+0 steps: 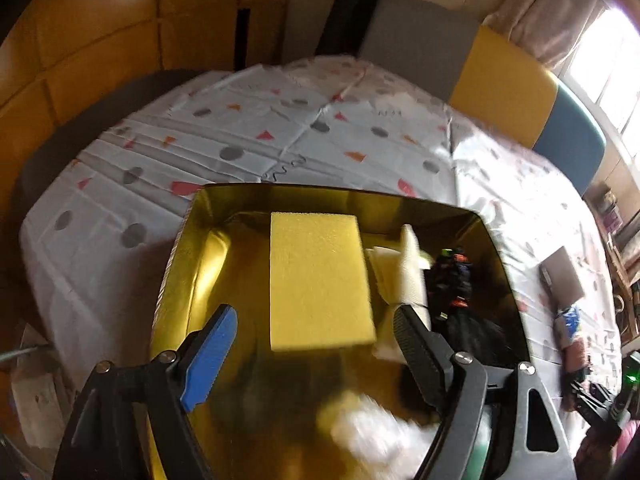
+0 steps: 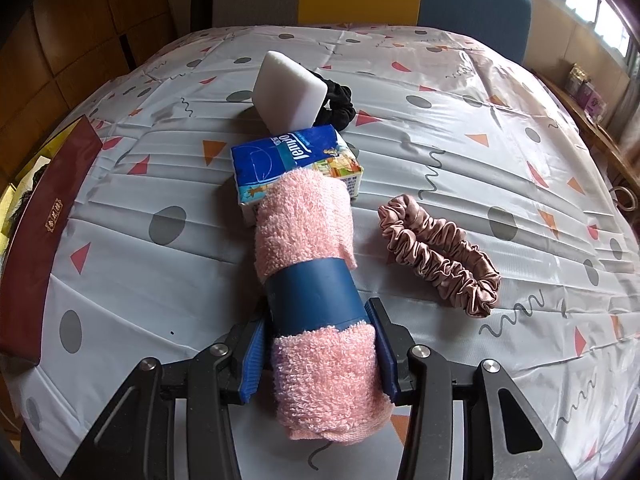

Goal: Organize soft objects
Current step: 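Carry the yellow sponge into the tray and open the left tool while the right tool holds the towel, then carry the pink towel toward the tray with the right tool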

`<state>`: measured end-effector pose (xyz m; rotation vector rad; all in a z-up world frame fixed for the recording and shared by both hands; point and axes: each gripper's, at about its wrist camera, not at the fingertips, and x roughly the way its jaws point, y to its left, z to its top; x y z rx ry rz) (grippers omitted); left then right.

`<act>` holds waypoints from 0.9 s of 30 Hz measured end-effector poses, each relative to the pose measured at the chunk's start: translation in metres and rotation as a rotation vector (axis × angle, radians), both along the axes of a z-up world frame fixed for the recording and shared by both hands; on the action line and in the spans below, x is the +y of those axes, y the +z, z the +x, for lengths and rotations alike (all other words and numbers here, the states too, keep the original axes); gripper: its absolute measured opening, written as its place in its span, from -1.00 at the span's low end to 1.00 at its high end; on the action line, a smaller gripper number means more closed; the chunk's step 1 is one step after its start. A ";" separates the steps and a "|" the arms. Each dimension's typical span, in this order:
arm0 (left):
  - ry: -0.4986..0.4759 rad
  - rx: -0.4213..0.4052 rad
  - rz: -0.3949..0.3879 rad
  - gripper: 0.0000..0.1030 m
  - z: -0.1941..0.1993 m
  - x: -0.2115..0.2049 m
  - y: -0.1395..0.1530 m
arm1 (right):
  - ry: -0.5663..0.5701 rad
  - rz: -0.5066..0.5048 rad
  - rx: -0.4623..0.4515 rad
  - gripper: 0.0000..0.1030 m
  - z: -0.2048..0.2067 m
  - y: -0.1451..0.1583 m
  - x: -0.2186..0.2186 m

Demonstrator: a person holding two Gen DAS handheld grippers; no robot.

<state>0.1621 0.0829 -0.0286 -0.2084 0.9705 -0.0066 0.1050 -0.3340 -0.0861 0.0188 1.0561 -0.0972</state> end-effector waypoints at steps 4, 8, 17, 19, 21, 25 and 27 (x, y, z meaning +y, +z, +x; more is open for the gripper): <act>-0.003 -0.074 0.025 0.59 -0.039 -0.008 0.020 | 0.003 -0.007 -0.001 -0.10 0.000 0.000 0.000; -0.009 -0.131 0.055 0.59 -0.070 -0.016 0.032 | 0.007 -0.010 -0.008 -0.10 -0.002 0.000 -0.001; -0.030 -0.197 0.122 0.59 -0.107 -0.030 0.044 | 0.008 -0.023 -0.020 -0.10 -0.003 0.001 0.000; -0.026 -0.197 0.127 0.59 -0.108 -0.030 0.043 | 0.007 -0.026 -0.023 -0.10 -0.003 0.000 0.001; -0.021 -0.199 0.133 0.59 -0.108 -0.029 0.043 | 0.008 -0.026 -0.022 -0.10 -0.003 0.000 0.001; -0.023 -0.194 0.132 0.59 -0.108 -0.030 0.040 | 0.008 -0.027 -0.018 -0.11 -0.003 0.001 0.001; -0.024 -0.193 0.130 0.59 -0.107 -0.030 0.037 | 0.009 -0.029 -0.017 -0.13 -0.003 0.001 0.001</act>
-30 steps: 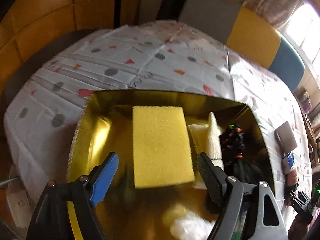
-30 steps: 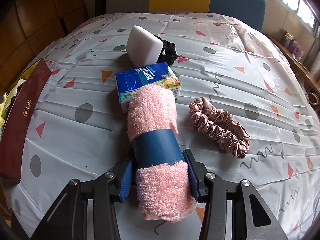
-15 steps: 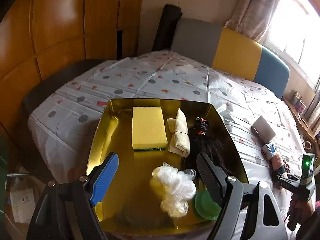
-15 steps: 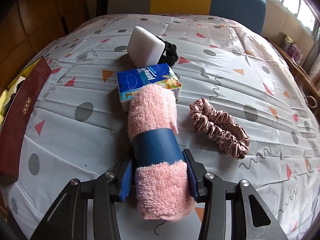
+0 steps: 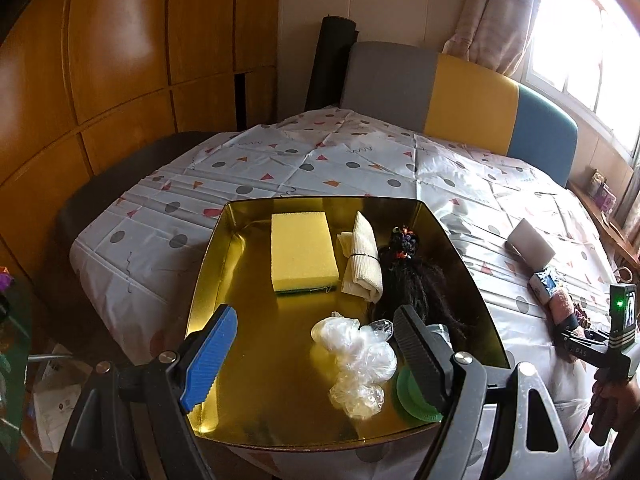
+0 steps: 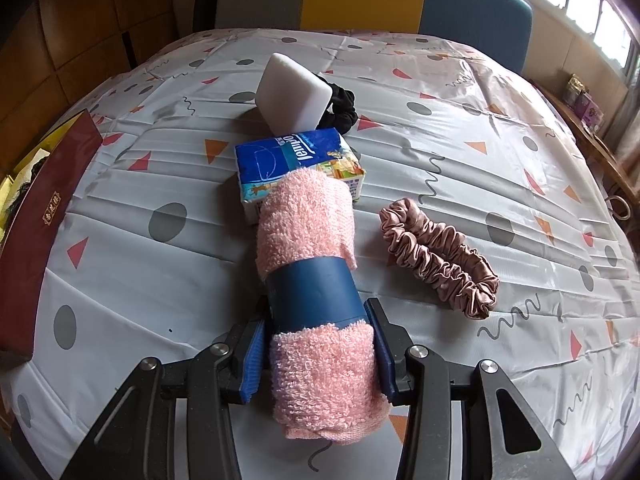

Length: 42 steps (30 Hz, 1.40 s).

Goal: Organize soft objects
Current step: 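Carry the pink towel toward the tray with the right tool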

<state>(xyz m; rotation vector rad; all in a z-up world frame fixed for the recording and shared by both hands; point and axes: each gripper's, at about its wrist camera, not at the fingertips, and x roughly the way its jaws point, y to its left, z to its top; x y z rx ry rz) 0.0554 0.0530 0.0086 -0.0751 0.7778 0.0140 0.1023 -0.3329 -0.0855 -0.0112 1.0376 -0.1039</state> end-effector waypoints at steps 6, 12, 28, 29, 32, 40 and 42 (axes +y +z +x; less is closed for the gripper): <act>-0.007 0.010 -0.020 0.59 0.005 0.004 -0.006 | -0.005 -0.020 0.008 -0.19 -0.001 0.000 0.003; -0.011 0.019 -0.042 0.59 0.001 0.010 -0.011 | -0.031 -0.043 0.014 -0.20 -0.002 0.000 0.008; 0.008 0.017 -0.054 0.59 -0.011 0.026 -0.012 | -0.108 0.041 0.012 -0.28 -0.010 0.027 0.020; 0.009 0.014 -0.054 0.59 -0.011 0.027 -0.012 | -0.103 0.045 -0.008 -0.28 -0.012 0.035 0.023; 0.014 0.008 -0.053 0.59 -0.012 0.029 -0.010 | -0.087 0.054 -0.047 -0.28 -0.014 0.051 0.031; 0.043 -0.031 -0.050 0.59 -0.016 0.038 0.002 | 0.109 0.149 -0.118 -0.28 -0.008 0.088 0.104; 0.058 -0.043 -0.046 0.59 -0.018 0.043 0.007 | 0.176 0.182 -0.120 -0.28 -0.004 0.092 0.132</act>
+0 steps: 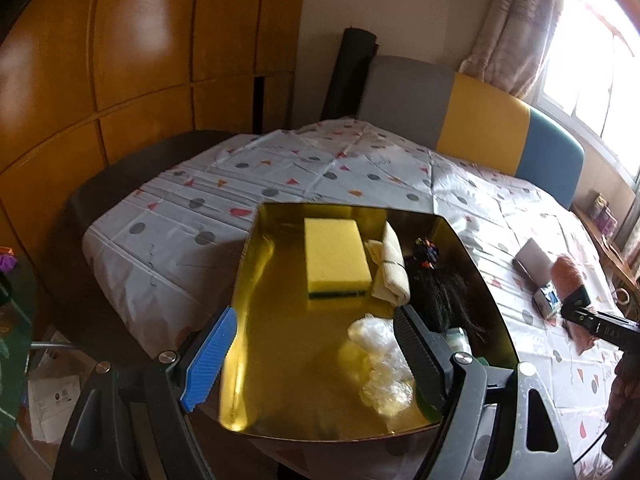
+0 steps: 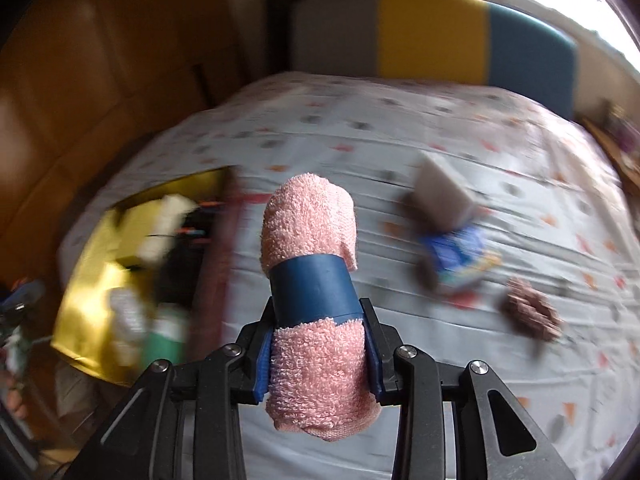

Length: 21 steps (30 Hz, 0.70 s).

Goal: Organize soft objects
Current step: 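Carry the pink towel toward the tray with the right tool, then lower the pink towel into the tray and open the right tool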

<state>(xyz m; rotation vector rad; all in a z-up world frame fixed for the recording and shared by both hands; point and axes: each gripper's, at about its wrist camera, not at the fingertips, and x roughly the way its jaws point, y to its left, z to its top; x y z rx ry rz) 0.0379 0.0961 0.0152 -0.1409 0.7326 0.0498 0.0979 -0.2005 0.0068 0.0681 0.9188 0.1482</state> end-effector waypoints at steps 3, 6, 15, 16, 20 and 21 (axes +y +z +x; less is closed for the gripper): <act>0.022 -0.012 0.009 0.59 -0.003 0.008 0.005 | 0.112 0.038 0.000 -0.28 0.005 0.004 0.050; 0.047 -0.017 0.014 0.59 -0.006 0.019 0.006 | 0.216 0.074 0.007 -0.28 0.011 0.005 0.096; 0.126 -0.014 0.019 0.59 -0.012 0.049 0.004 | 0.377 0.110 0.078 -0.28 0.019 -0.011 0.195; 0.135 -0.017 0.019 0.59 -0.013 0.052 0.005 | 0.389 0.109 0.089 -0.28 0.019 -0.016 0.204; 0.159 -0.015 0.012 0.59 -0.015 0.061 0.003 | 0.415 0.068 0.120 -0.28 0.022 -0.036 0.228; 0.160 -0.012 0.012 0.59 -0.015 0.062 0.003 | 0.418 0.048 0.123 -0.28 0.023 -0.042 0.230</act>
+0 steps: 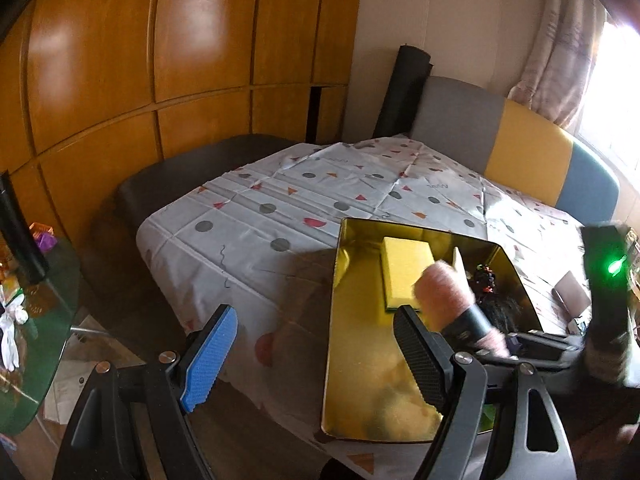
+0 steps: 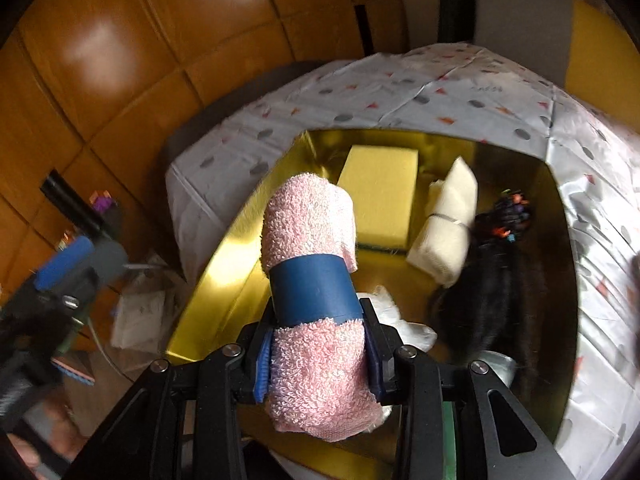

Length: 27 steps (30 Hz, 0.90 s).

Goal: Organize soft objects
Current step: 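Lower the pink towel into the tray and open the right tool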

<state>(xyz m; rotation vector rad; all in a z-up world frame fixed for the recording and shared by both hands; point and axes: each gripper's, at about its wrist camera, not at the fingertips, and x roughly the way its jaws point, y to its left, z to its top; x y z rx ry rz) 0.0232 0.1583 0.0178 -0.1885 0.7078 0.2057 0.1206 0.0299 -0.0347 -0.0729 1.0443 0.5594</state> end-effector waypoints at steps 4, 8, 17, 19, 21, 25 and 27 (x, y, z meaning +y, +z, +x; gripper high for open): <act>-0.004 0.012 0.002 0.59 -0.001 0.000 -0.003 | -0.022 -0.136 -0.014 -0.27 0.007 -0.027 0.002; -0.019 0.022 0.004 0.59 0.000 -0.005 -0.005 | -0.058 -0.227 -0.052 -0.25 0.010 -0.034 -0.008; -0.036 0.038 0.012 0.59 0.004 -0.013 -0.008 | -0.060 -0.085 -0.005 0.14 0.004 -0.028 -0.026; -0.037 0.034 0.016 0.59 0.003 -0.014 -0.006 | -0.062 -0.068 -0.010 0.22 -0.001 -0.024 -0.028; -0.039 0.031 0.017 0.59 0.002 -0.015 -0.005 | -0.070 -0.052 -0.013 0.25 -0.003 -0.020 -0.030; -0.048 0.031 0.022 0.59 0.002 -0.019 -0.005 | -0.097 -0.033 -0.034 0.27 -0.006 -0.010 -0.038; -0.054 0.029 0.025 0.59 0.002 -0.021 -0.004 | -0.108 -0.013 -0.044 0.27 -0.008 -0.005 -0.044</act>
